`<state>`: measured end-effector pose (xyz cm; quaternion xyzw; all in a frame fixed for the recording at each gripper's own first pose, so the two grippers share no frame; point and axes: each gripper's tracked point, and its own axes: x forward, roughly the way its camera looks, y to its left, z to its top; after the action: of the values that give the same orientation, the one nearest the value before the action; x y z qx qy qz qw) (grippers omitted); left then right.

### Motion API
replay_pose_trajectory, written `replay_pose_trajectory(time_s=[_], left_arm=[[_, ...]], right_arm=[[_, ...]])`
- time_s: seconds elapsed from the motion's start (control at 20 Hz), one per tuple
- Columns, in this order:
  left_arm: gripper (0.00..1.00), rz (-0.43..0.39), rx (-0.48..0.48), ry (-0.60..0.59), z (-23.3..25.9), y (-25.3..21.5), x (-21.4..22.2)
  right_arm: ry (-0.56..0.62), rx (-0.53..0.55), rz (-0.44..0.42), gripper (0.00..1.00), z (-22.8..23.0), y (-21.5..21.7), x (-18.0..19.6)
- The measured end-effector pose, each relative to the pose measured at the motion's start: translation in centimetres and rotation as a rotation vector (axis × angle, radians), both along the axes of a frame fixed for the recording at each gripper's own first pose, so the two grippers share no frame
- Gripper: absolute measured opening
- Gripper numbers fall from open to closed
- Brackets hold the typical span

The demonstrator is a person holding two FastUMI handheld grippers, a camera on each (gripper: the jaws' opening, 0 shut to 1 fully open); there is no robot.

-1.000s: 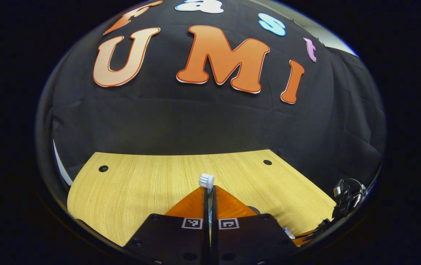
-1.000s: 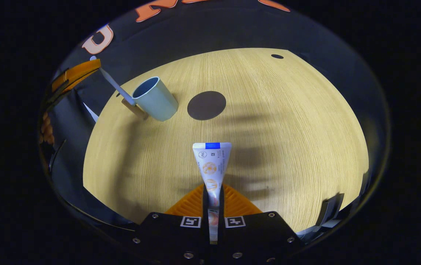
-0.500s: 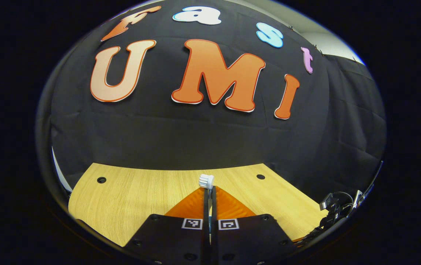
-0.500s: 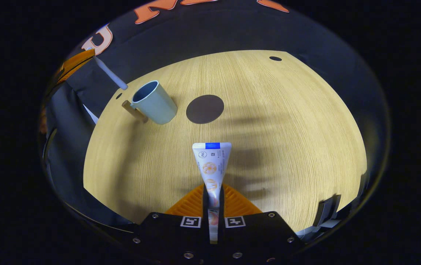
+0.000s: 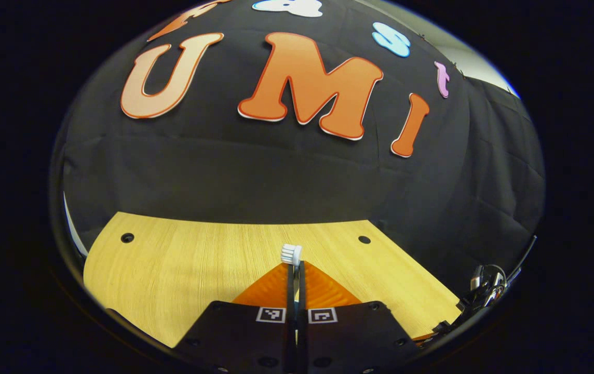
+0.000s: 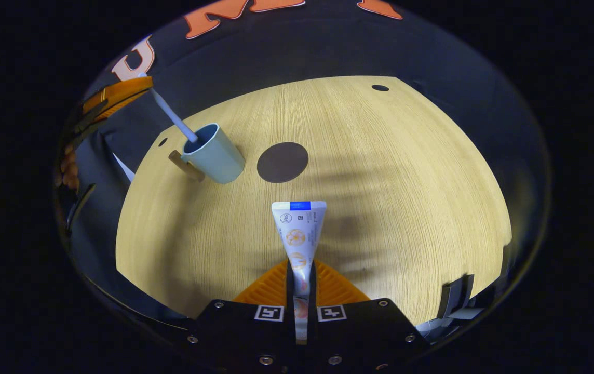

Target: Put the toothbrush and toothpaste on the desktop into the cup, then pick up the cup and place it on the coaster on the desktop.

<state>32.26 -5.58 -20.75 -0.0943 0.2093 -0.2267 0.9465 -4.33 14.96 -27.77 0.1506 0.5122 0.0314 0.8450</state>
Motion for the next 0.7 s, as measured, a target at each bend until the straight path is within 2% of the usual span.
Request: replay_pose_trajectory(time_s=[0.4, 0.7], left_arm=[[0.01, -0.047, 0.053, 0.160, -6.9, -0.7, 0.7], [0.01, -0.087, 0.109, 0.181, -8.9, -0.9, 1.2]], right_arm=[[-0.015, -0.006, -0.034, 0.09, 0.7, -0.1, 0.3], [-0.059, -0.004, -0.060, 0.09, 3.2, -0.9, 0.7]])
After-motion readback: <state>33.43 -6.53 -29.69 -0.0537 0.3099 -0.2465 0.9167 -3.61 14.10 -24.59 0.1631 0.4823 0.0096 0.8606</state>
